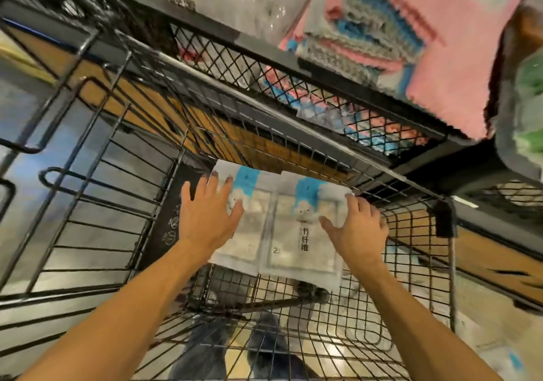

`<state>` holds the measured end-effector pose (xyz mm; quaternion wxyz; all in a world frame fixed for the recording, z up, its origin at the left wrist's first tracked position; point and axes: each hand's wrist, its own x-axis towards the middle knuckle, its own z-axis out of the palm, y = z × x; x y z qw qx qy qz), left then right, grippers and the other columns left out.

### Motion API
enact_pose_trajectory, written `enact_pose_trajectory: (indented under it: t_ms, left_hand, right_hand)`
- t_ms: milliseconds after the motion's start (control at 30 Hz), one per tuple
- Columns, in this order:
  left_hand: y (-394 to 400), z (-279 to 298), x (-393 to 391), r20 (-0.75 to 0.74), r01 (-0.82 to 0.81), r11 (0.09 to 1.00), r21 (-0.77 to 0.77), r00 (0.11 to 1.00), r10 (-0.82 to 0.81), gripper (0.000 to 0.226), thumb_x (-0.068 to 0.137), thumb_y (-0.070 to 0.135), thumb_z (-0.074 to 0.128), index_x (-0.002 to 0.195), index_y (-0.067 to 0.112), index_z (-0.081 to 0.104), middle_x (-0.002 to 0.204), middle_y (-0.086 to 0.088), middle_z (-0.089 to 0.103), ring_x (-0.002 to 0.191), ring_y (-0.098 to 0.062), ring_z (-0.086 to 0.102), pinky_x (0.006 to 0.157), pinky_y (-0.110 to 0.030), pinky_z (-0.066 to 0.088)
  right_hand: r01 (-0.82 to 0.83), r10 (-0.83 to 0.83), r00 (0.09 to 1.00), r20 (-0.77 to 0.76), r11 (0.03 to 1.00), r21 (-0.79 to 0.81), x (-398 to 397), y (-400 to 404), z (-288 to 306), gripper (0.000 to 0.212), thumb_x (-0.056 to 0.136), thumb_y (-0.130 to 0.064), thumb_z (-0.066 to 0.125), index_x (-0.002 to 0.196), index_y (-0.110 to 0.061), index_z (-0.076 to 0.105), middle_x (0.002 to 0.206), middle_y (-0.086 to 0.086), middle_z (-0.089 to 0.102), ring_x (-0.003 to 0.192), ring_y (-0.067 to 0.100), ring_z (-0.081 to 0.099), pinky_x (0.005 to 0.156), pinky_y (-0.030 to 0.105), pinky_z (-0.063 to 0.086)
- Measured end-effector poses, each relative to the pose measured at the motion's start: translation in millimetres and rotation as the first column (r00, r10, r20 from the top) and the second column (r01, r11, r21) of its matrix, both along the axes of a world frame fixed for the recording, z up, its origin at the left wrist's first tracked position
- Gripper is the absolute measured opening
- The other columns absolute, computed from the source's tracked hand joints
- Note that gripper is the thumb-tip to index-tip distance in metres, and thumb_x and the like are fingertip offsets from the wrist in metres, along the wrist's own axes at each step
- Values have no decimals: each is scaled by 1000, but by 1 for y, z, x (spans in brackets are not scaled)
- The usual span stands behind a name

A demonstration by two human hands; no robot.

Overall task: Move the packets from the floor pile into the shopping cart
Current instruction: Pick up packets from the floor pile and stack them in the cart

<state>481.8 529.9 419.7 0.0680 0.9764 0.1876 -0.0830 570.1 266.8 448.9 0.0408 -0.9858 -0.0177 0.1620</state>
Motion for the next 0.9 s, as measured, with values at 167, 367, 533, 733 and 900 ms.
enact_pose_trajectory:
  t_ms: [167, 367, 533, 733, 900]
  left_hand:
    - [-4, 110, 22, 115, 59, 998, 34, 991, -62, 74, 95, 64, 21, 143, 21, 57, 141, -12, 60, 132, -32, 52, 114, -61, 28]
    - [-27, 247, 31, 266, 149, 984, 100, 949, -171, 67, 93, 63, 29, 131, 23, 68, 119, -7, 70, 111, -32, 63, 96, -53, 45]
    - [-47, 331, 23, 336, 329, 936, 122, 874, -351, 74, 91, 65, 20, 132, 25, 66, 123, -7, 68, 113, -32, 63, 97, -52, 45]
    - [-87, 387, 9, 418, 572, 795, 200, 684, -598, 59, 93, 57, 34, 116, 20, 73, 108, -13, 72, 101, -37, 65, 86, -53, 49]
    - [-144, 407, -23, 478, 739, 645, 197, 502, -721, 57, 94, 53, 33, 113, 19, 74, 109, -12, 71, 98, -37, 65, 85, -52, 50]
  right_hand:
    - [-110, 114, 982, 150, 993, -35, -1, -7, 108, 66, 96, -66, 47, 148, -26, 50, 156, 2, 49, 147, 26, 39, 120, 57, 26]
    - [-63, 47, 903, 426, 998, 23, -21, -20, 238, 64, 87, -61, 48, 130, -19, 69, 119, 6, 73, 110, 32, 67, 90, 51, 56]
    - [46, -71, 815, 576, 997, 59, -69, -35, 320, 60, 87, -60, 45, 122, -18, 72, 112, 6, 75, 101, 34, 70, 82, 49, 57]
    - [316, -289, 693, 660, 945, 82, -161, -67, 365, 49, 86, -56, 53, 116, -22, 73, 107, 0, 74, 98, 30, 68, 82, 46, 53]
    - [511, -435, 607, 665, 854, 93, -250, -112, 373, 51, 86, -56, 53, 118, -21, 72, 114, 0, 73, 103, 29, 68, 84, 45, 53]
